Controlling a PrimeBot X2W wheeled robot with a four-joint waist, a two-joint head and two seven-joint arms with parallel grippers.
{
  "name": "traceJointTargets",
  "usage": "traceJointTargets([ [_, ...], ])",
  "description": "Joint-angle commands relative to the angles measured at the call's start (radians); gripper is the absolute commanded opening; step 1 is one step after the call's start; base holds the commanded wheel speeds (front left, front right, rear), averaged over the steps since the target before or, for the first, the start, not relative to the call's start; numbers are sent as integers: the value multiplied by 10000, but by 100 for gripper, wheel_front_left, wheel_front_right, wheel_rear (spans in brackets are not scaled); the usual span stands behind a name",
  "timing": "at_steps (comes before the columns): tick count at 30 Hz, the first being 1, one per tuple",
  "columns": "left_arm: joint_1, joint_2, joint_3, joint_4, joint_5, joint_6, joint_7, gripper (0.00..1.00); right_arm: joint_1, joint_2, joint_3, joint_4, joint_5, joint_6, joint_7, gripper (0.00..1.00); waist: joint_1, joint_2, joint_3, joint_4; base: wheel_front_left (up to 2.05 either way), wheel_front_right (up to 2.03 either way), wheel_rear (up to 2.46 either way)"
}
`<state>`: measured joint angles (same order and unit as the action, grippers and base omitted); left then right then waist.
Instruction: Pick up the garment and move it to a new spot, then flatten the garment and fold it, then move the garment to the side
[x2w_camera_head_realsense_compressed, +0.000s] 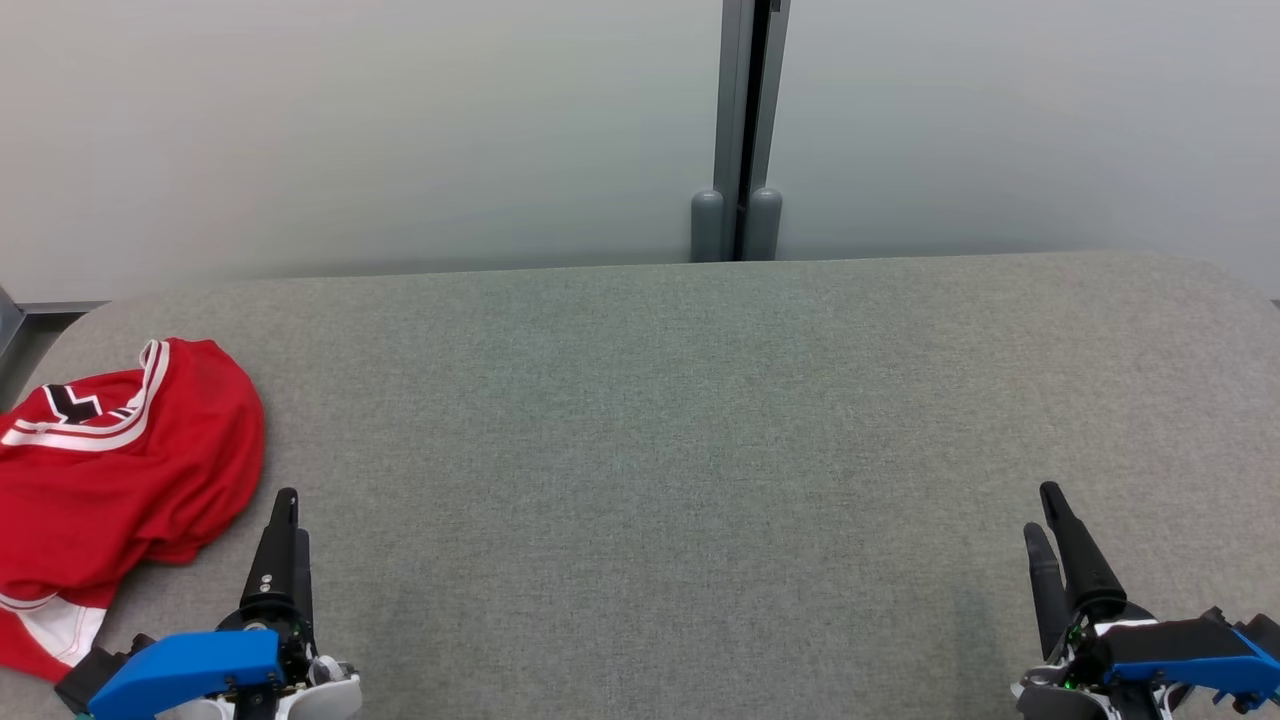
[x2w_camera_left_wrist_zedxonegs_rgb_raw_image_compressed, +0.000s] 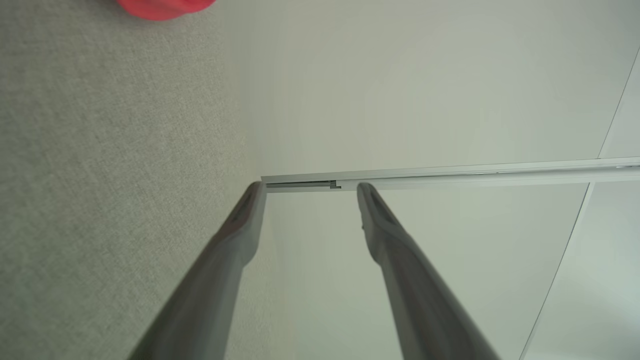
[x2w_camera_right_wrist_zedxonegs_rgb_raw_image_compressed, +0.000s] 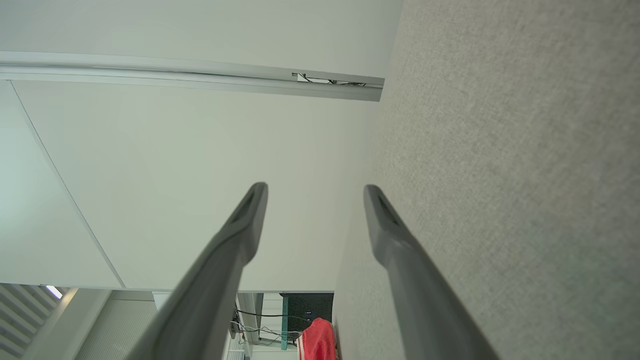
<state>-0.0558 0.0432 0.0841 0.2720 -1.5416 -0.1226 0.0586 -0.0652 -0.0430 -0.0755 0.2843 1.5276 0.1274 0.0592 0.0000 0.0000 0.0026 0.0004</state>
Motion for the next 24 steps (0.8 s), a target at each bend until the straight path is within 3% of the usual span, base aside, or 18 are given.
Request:
traceJointTargets([
  [1, -149, 56, -65, -236, 284, 74, -110, 100, -224, -48, 61, -123, -313, 16, -113, 100, 0, 0, -1, 5, 0, 0, 0],
  [9, -77, 61, -360, -327, 1738, 329, -465, 100, -240, -54, 205, -72, -1526, 19, -471, 100, 0, 0, -15, 21, 0, 0, 0],
  [24, -11, 278, -1119, -121, 5033, 714, -1092, 100, -184, -65, 280, 59, -4826, 26, -1094, 100, 0, 0, -40, 56, 0, 0, 0],
])
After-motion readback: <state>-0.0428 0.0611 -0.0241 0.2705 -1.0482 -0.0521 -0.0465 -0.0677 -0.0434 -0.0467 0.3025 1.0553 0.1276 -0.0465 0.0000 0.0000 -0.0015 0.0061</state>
